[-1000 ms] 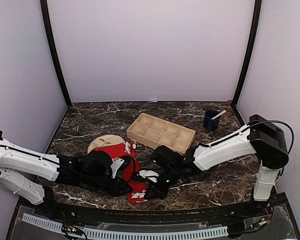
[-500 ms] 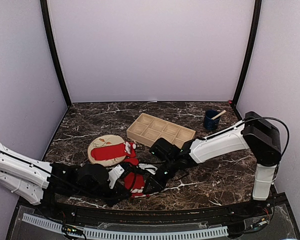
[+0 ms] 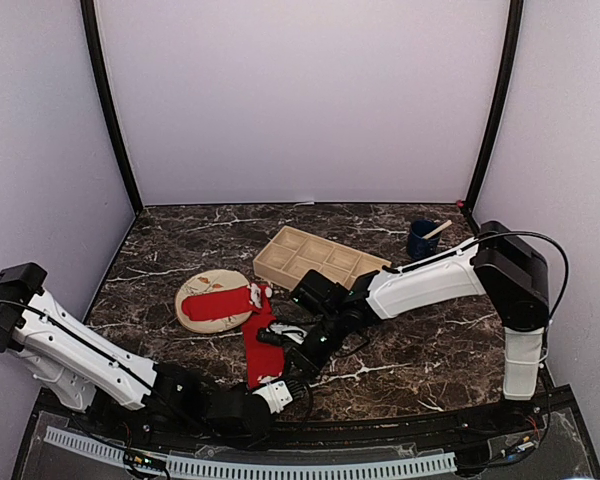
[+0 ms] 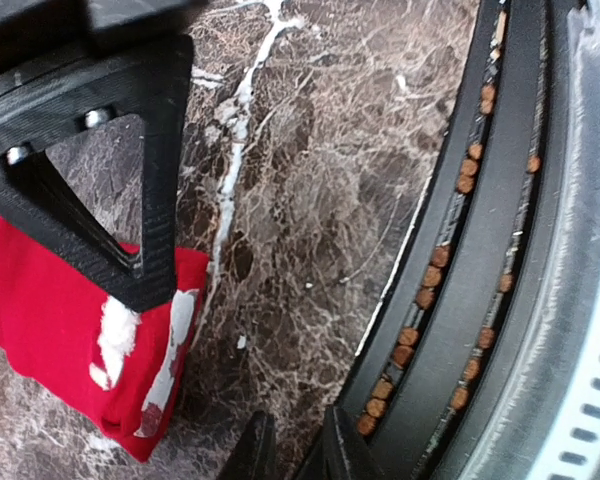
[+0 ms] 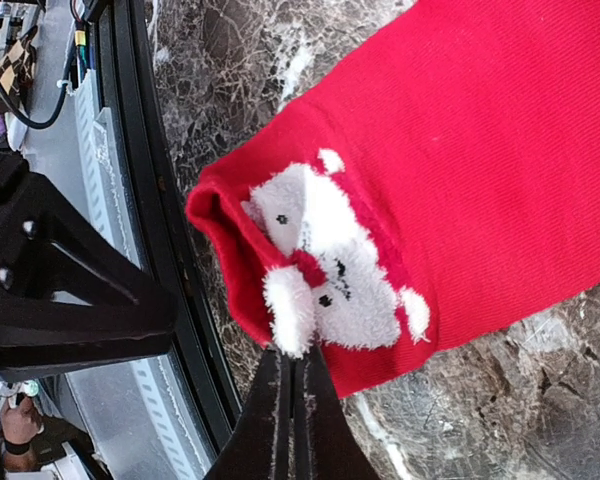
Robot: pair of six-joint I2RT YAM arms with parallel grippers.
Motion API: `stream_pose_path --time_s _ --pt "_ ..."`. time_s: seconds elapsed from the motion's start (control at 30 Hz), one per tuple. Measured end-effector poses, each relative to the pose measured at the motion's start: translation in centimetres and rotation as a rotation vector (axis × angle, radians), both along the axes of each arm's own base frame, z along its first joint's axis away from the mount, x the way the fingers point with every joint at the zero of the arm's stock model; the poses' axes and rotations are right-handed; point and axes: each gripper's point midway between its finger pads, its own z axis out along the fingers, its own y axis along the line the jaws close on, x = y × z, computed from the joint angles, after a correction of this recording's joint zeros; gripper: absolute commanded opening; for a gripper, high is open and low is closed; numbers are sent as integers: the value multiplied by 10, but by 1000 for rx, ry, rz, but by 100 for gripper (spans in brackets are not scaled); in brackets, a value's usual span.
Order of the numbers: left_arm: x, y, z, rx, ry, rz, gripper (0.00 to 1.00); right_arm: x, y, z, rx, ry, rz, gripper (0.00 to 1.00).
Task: Roll the socks
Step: Roll the sock at the center of the board.
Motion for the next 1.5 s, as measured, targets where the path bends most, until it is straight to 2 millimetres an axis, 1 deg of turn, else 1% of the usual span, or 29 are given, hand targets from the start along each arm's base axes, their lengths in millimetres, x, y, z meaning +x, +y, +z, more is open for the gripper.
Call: stream_pose_path --time_s 0.1,0.2,0.23,0.3,0.4,0.47,0.6,0.83,1.0,1.3,1.5 --pt "5 4 -5 52 -71 12 22 -1 -1 0 -7 7 0 0" --pt "12 11 -3 79 -129 32 25 -2 -3 -1 -18 13 -1 0" --pt "14 13 -3 88 -145 37 27 -2 -4 -1 -22 16 -1 0" --pt "19 17 -1 104 -174 48 36 -3 -5 -2 -28 19 -1 0" --pt "24 21 3 119 -211 54 46 -3 -6 -3 -35 23 -2 0" --pt "26 22 5 120 -225 57 50 -3 -7 -3 -38 26 -2 0" --pt "28 23 6 126 -236 56 54 -1 -6 -2 -36 31 -5 0" --pt "27 24 6 138 -243 41 57 -2 -6 -2 -34 45 -1 0" --pt "27 25 1 157 -249 32 58 -2 -6 -3 -37 55 0 0" --pt "28 27 -12 209 -263 14 57 -5 -6 1 -33 75 8 0" --pt "30 26 -13 210 -281 18 57 -7 -7 1 -38 86 12 0"
